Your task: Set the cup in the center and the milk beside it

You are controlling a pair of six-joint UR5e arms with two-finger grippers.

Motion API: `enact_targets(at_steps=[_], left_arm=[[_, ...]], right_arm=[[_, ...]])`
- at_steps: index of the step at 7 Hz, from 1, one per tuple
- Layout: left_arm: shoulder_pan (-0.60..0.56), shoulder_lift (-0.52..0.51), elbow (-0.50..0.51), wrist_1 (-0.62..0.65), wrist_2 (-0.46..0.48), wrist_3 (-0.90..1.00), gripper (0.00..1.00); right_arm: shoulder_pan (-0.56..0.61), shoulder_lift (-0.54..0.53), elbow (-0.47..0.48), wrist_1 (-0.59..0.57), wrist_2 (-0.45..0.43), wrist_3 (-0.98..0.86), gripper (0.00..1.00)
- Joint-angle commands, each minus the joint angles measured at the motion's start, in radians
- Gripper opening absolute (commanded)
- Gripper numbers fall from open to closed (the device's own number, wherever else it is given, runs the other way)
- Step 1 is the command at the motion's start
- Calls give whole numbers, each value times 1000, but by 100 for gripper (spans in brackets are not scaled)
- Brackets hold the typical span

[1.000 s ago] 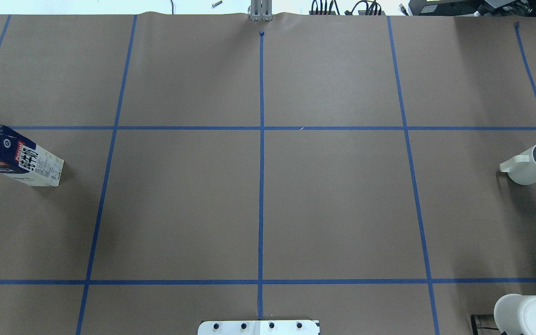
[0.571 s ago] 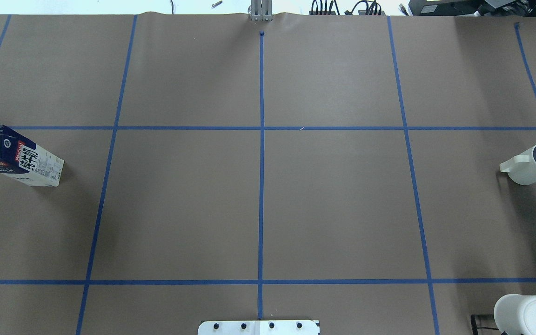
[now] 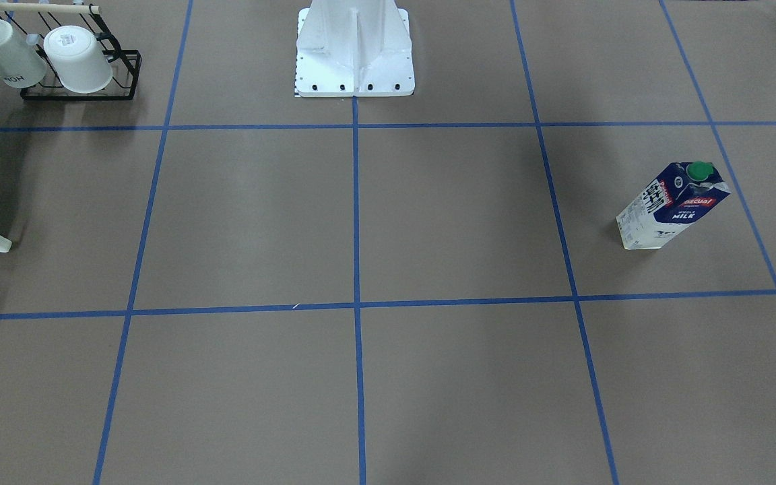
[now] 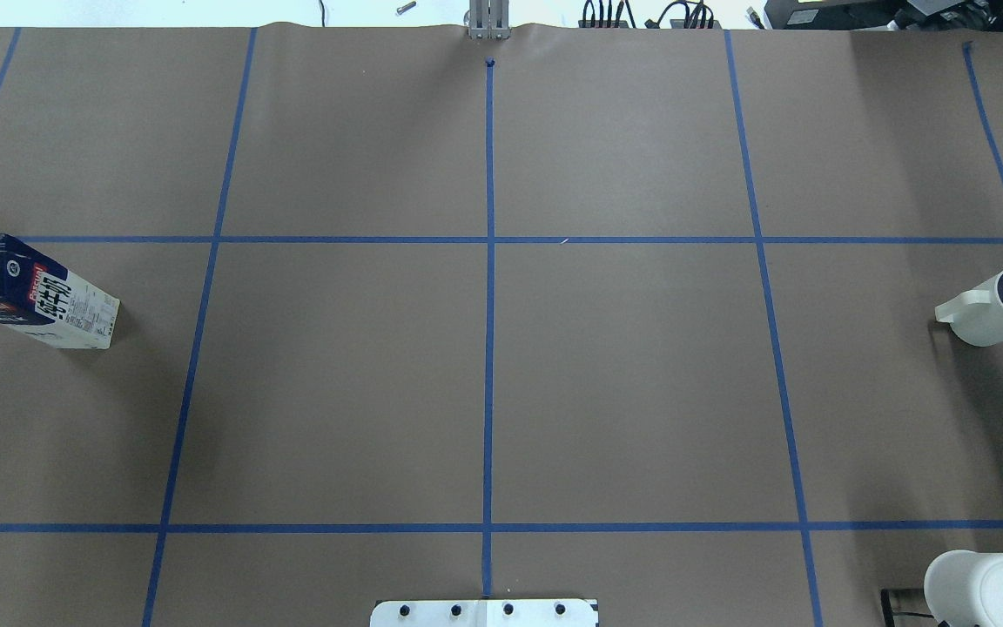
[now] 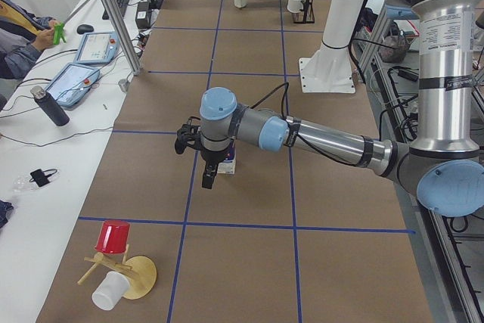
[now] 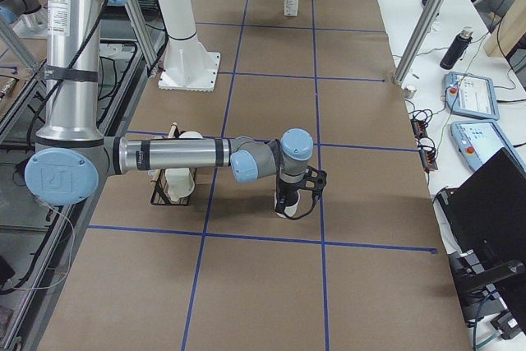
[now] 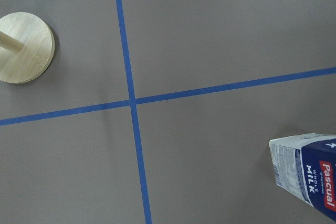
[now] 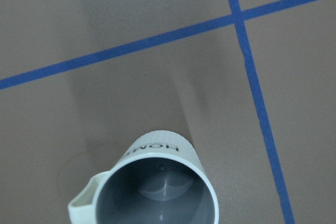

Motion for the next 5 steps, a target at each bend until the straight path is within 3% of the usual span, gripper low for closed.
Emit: enact_targets(at_steps=[1, 5], left_arm=[[-1, 1, -9, -1, 7, -6, 98], [3, -13, -14, -4, 31, -13, 98]], right_arm=[[-8, -22, -1, -1, -7, 37, 100], [-45, -11, -23, 32, -11, 169, 100]])
